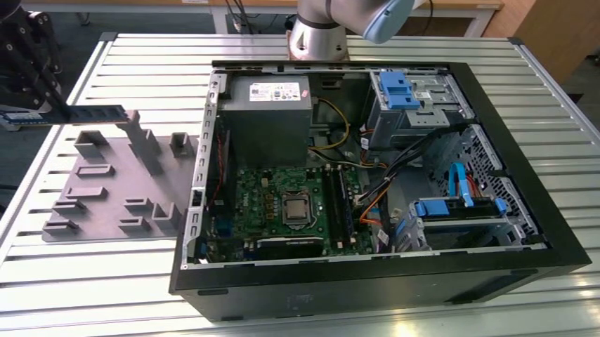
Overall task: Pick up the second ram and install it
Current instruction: 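Pick up the second ram and move it above second insertion slot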
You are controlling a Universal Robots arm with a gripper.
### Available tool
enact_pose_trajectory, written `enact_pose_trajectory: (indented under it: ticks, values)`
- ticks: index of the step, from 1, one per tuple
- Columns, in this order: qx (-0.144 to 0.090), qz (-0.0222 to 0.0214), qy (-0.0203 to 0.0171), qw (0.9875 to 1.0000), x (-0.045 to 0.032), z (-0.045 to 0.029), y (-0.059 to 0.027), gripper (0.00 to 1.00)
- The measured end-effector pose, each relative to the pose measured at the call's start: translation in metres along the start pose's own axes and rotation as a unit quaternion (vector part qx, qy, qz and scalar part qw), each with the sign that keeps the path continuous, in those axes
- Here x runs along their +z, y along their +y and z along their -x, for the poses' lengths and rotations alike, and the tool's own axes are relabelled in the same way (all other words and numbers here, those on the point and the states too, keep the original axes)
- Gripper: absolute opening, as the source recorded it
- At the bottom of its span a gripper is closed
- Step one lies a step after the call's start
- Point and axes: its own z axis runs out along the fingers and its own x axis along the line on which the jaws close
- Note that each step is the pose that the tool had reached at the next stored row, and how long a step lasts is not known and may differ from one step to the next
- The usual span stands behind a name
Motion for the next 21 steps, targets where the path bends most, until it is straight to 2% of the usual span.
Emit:
enact_pose_trajectory:
  ticks: [21]
  values:
    - [0.000,-0.0003,0.0000,1.0000,0.0007,0.0000,-0.0053,0.14]
